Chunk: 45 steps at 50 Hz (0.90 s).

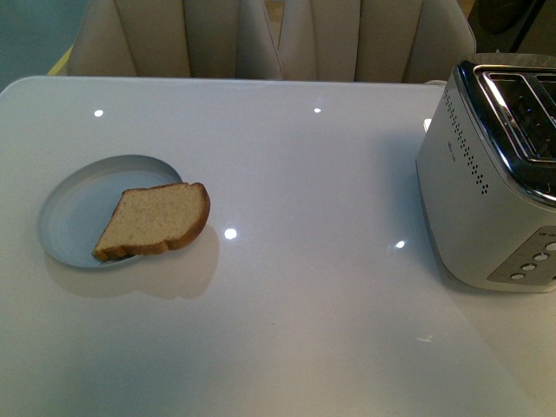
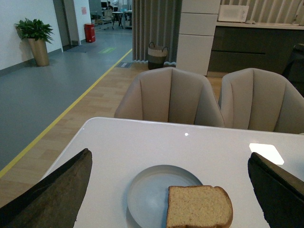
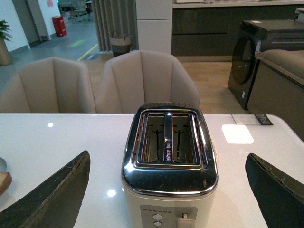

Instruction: Left arm holds plate, right arm toasts bread

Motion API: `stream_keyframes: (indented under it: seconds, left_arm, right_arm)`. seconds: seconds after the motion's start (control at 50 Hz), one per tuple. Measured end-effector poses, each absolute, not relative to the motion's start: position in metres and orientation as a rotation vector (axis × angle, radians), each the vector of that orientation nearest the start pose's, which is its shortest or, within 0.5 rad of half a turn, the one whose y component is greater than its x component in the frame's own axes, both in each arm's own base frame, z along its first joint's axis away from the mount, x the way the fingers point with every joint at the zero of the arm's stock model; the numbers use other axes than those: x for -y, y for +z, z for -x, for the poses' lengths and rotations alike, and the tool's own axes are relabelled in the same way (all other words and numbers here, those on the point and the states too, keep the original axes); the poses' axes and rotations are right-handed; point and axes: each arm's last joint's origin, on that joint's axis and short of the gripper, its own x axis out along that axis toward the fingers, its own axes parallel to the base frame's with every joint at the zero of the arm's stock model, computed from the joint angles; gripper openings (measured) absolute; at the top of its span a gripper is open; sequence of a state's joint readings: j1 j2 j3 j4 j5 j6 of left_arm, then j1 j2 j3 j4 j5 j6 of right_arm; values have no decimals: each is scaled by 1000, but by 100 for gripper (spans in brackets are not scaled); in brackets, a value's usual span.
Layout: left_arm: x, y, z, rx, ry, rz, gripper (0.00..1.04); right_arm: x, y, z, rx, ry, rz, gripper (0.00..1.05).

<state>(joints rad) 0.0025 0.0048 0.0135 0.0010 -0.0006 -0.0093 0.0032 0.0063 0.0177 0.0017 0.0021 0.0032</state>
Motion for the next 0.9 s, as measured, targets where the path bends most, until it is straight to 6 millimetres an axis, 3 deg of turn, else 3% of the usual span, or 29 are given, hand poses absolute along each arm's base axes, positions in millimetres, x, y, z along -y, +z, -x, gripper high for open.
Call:
stream_keyframes:
  seconds: [0.56, 0.74, 0.9]
  left_arm:
    - [0, 168, -97, 9, 3, 9, 98]
    - [0, 170, -101, -445, 209, 259, 98]
    - [-1, 186, -122, -473, 211, 406, 98]
  right_arm:
    - [0, 169, -97, 13, 1, -3, 96]
    - [0, 169, -97, 14, 3, -3, 96]
    - [0, 169, -97, 14, 3, -3, 96]
